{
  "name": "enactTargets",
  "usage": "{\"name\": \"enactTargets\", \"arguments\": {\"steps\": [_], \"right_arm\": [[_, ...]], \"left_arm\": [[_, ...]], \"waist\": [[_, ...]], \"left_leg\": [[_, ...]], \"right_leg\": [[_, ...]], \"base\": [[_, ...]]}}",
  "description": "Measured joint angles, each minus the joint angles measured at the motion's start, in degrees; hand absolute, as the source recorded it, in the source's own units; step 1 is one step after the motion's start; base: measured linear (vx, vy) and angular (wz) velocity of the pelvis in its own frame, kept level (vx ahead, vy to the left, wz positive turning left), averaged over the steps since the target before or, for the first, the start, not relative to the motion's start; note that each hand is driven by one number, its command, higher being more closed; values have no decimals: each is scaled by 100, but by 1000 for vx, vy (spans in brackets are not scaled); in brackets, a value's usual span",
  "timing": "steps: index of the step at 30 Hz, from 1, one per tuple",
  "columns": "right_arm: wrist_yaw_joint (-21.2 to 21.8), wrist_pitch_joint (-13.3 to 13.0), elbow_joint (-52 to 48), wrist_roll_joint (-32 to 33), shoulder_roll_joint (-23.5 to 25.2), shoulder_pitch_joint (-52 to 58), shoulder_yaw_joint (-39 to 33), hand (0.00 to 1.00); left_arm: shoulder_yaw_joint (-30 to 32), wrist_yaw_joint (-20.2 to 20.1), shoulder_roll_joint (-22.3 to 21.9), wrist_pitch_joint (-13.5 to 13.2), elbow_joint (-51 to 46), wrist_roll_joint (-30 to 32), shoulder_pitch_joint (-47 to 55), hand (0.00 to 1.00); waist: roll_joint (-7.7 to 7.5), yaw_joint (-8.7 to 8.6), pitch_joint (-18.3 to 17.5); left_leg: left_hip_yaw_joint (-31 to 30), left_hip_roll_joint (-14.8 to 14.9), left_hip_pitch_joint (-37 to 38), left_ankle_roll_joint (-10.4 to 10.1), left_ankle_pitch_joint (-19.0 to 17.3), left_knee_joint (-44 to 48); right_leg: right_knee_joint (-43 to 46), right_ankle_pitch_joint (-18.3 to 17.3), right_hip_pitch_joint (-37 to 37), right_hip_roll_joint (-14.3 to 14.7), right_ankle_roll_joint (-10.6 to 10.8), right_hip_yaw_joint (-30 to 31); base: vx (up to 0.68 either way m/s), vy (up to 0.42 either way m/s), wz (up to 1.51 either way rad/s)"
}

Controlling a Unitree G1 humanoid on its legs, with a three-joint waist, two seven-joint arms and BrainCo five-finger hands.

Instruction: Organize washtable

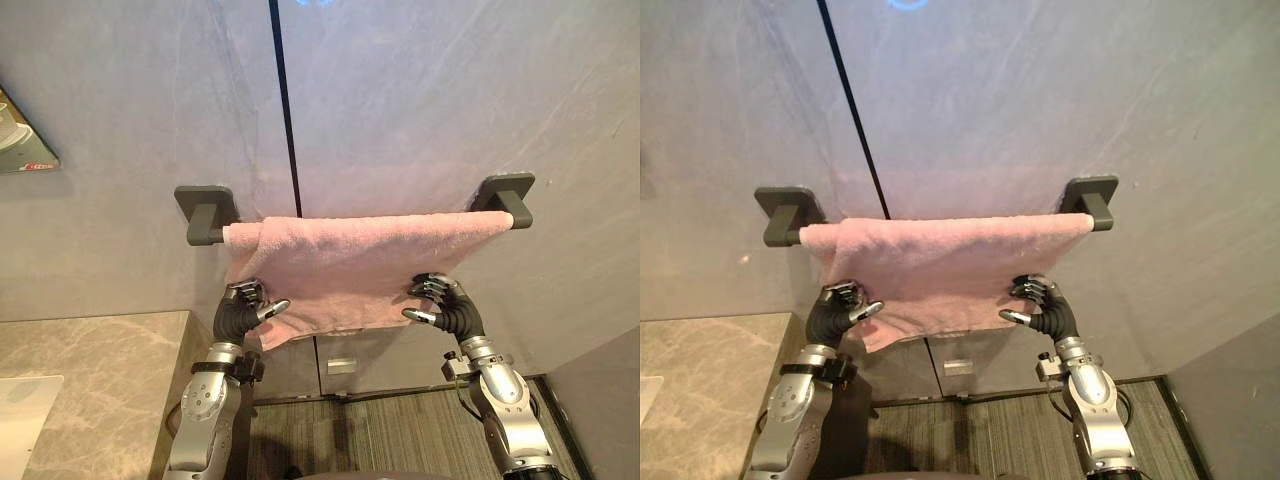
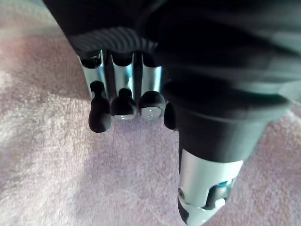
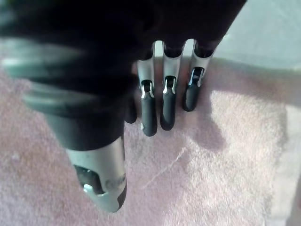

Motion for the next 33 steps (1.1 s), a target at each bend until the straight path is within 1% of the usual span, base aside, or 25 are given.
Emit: {"name": "enactTargets", "arguments": {"steps": [8,12,14,16,18,23,28,33], "right_arm": [[-164,1,2,2,64,-1,-464,0],[-220,1,2,3,191,0,-684,0],[-219,1,1,2,251,1,-754,0],[-224,-1,-4,2,300,19,-856,0],[-224,-2,-17,0,371,48,-921,0],[-244,-10,-113,-10,522,346,-1082,0],[-242,-16,-547,-79,721,819,-1089,0],[-237,-17,-770,-188,877,1291,-1082,0]], "left_arm": [[223,-1,-55,0,78,-2,82,0],[236,-6,-68,0,76,-14,117,0],[285,-16,-134,0,74,-17,119,0],[384,-19,-292,0,53,-20,168,0],[384,-22,-295,8,-64,-25,286,0],[402,-32,-438,9,-423,-21,641,0],[364,-46,-504,9,-592,-15,932,0],[203,-173,-575,13,-624,-17,1342,0]], "waist": [[6,-2,6],[-6,-2,15],[-13,-2,24],[-14,-4,27],[-12,-8,31],[-9,-2,39],[4,0,91],[-10,9,99]], "left_leg": [[-1,0,0,0,0,-16],[-6,0,0,0,0,-20],[-8,0,0,0,0,-19],[-8,-2,1,0,-1,-19],[-12,1,1,0,-2,-18],[-23,0,2,0,-3,-14],[-36,4,71,-1,-8,-2],[-18,16,125,7,-15,11]], "right_leg": [[-20,0,4,0,0,-2],[-23,0,7,-1,0,-3],[-23,0,9,-1,0,-2],[-23,0,10,-4,0,0],[-23,0,12,-3,0,2],[-24,-1,25,-5,0,1],[-13,-9,105,-9,8,-10],[112,-75,104,-41,26,-10]], "base": [[0,0,0],[0,0,0],[0,0,0],[0,0,0],[0,0,0],[0,0,0],[0,0,0],[-4,-1,-1]]}}
